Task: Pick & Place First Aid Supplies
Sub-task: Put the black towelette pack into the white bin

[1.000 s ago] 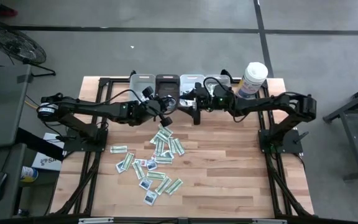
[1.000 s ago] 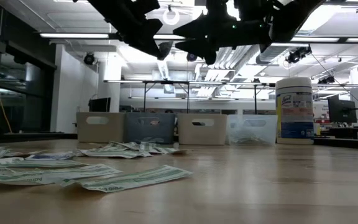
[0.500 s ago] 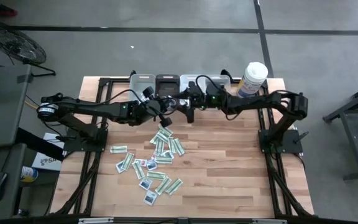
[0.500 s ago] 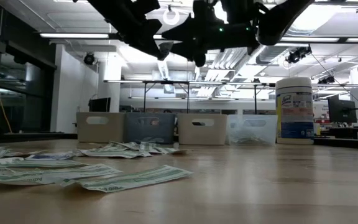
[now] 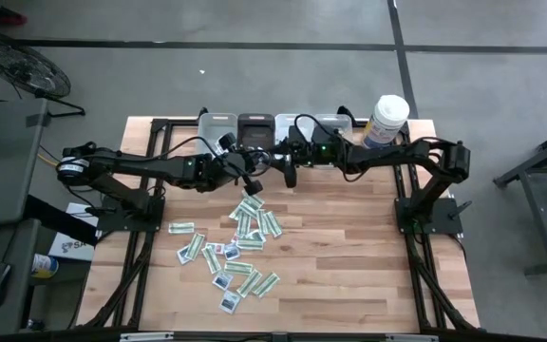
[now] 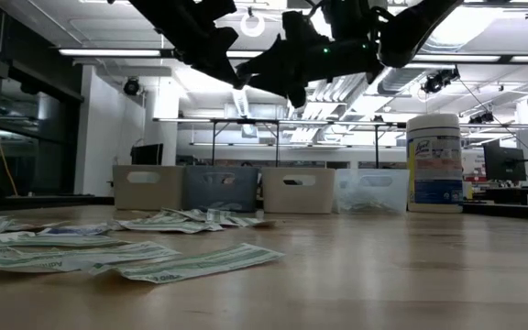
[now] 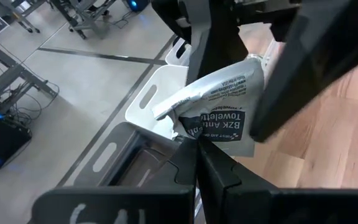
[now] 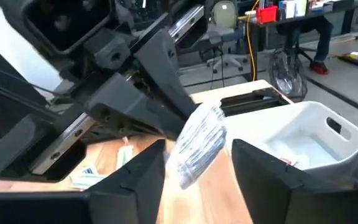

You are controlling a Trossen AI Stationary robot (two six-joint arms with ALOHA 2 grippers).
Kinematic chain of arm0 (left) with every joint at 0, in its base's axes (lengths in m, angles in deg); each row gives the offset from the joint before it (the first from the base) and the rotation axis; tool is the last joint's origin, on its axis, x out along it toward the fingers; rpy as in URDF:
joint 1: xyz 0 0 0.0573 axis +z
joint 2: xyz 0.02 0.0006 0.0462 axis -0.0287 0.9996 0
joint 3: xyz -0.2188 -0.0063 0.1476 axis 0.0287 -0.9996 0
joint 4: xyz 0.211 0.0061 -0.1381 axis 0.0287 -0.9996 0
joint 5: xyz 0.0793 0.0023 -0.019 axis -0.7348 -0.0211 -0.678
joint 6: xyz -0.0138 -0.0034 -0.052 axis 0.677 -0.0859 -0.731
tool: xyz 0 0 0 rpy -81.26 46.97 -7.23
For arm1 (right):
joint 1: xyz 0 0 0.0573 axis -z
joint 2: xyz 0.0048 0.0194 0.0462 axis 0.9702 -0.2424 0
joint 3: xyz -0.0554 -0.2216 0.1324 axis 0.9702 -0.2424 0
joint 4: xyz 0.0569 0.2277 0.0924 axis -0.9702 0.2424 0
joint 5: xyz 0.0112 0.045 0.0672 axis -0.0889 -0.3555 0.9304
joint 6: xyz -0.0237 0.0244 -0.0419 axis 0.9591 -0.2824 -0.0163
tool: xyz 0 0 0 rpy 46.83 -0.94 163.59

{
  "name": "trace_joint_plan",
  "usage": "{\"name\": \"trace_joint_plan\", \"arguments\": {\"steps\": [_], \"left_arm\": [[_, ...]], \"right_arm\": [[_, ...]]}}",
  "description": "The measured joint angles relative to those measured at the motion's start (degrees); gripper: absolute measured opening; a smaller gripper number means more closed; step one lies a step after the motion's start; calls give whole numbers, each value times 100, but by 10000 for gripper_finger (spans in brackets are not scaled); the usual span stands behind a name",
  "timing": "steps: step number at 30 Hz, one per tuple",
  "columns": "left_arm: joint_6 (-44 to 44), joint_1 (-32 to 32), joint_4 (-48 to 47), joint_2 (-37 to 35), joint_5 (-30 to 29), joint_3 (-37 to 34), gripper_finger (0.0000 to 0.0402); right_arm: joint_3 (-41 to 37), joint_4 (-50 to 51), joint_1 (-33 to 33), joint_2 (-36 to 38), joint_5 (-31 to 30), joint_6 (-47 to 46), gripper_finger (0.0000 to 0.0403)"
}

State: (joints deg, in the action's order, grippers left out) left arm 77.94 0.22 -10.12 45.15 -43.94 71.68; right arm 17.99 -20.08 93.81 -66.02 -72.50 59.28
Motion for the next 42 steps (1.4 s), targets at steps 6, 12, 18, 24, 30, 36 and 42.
{"name": "trace_joint_plan", "arguments": {"steps": [6,12,18,24,30,36,42], "left_arm": [[0,2,-9,0,26,0,0],[-1,0,-14,-3,31,0,0],[-2,0,-16,-7,31,0,0],[-2,0,-17,-7,68,0,0],[4,0,2,-7,94,0,2],[552,0,-34,-4,-125,0,39],[679,2,-176,-47,-799,-2,117]], "right_arm": [[1,-87,16,0,18,-3,130],[0,-241,19,0,14,-5,93],[0,-381,20,0,11,-5,61],[0,-307,108,0,221,-74,12],[1,-302,310,0,619,-529,7],[2,-238,480,11,780,-689,3],[2,37,739,11,800,-755,2]]}}
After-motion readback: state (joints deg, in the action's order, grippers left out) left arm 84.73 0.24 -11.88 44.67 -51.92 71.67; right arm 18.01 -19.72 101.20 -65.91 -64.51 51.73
